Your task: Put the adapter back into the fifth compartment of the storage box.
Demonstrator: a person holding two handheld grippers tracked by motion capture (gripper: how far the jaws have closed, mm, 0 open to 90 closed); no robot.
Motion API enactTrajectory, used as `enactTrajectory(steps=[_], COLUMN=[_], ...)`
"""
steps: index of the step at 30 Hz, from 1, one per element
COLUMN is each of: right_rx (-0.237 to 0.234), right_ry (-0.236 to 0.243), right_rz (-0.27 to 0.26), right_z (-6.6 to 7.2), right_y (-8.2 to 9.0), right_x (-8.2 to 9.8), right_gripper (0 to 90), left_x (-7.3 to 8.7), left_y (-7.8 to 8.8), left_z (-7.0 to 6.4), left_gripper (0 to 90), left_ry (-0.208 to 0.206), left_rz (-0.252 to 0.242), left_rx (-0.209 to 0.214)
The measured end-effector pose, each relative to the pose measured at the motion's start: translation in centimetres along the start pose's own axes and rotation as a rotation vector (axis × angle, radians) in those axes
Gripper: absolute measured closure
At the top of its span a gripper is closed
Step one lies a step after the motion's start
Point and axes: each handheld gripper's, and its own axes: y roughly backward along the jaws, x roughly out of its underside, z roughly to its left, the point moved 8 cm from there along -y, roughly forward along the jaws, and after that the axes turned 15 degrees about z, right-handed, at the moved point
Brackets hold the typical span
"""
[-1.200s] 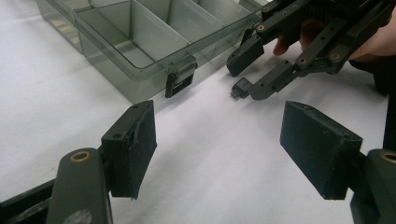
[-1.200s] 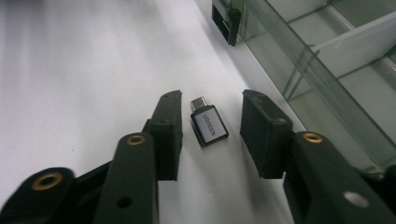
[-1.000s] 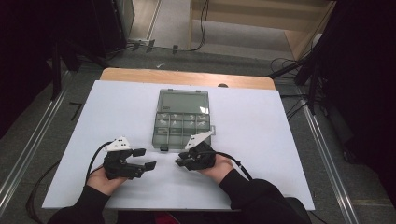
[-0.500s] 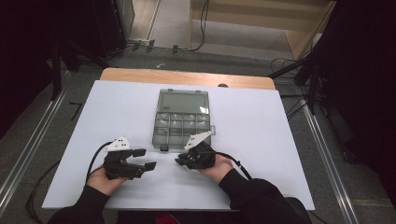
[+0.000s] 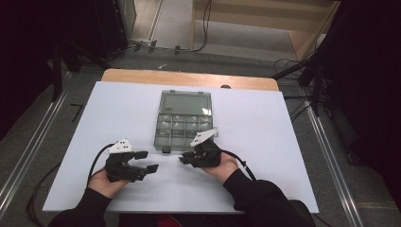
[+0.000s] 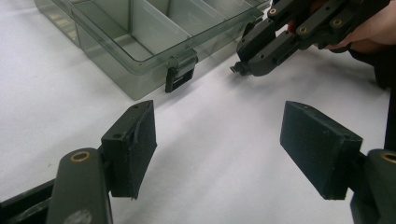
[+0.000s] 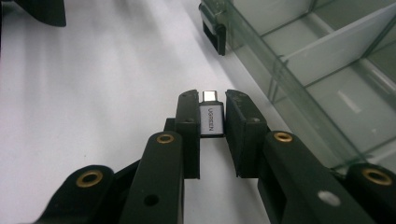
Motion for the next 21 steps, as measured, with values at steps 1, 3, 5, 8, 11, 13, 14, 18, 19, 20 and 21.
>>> enactTrajectory(steps=[1,3,5,8,11,13,14,18,19,20,21], right_rx=[-0.002,-0.004,-0.005,-0.016,-0.018,-0.020,-0.020,-0.025,-0.025,-0.026,-0.025], right_ry=[-0.003,-0.006,-0.008,-0.019,-0.028,-0.029,-0.028,-0.029,-0.027,-0.026,-0.028], right_rz=[-0.001,-0.008,-0.015,-0.025,-0.031,-0.039,-0.044,-0.061,-0.064,-0.065,-0.066], right_z=[0.0,-0.2,-0.3,-0.4,-0.5,-0.6,-0.6,-0.4,-0.4,-0.3,-0.3], right_y=[0.1,0.3,0.6,1.0,1.2,1.4,1.6,2.0,2.1,2.3,2.4], right_x=[0.0,0.0,-0.1,-0.1,-0.1,-0.2,-0.3,-0.5,-0.6,-0.7,-0.8], right_gripper=[74.1,74.2,74.1,74.1,74.2,74.2,74.2,74.2,74.1,74.2,74.2], left_x=[0.0,0.0,0.0,0.0,0.0,0.0,0.0,0.0,0.0,0.0,0.0], left_y=[0.0,0.0,-0.1,0.0,0.0,0.0,0.0,0.0,-0.1,-0.1,-0.1], left_z=[0.0,0.0,0.0,0.0,0.0,0.0,0.1,0.1,0.1,0.1,0.1], left_gripper=[27.3,27.3,27.3,27.3,27.3,27.3,27.3,27.3,27.3,27.3,27.3], left_ry=[0.001,0.002,0.003,0.005,0.005,0.005,0.006,0.007,0.006,0.006,0.005], left_rz=[-0.002,-0.001,-0.002,-0.005,-0.002,-0.002,-0.002,-0.002,-0.002,-0.002,-0.002], left_rx=[0.001,0.001,0.002,0.003,0.001,0.001,0.001,0.000,0.001,0.001,0.002])
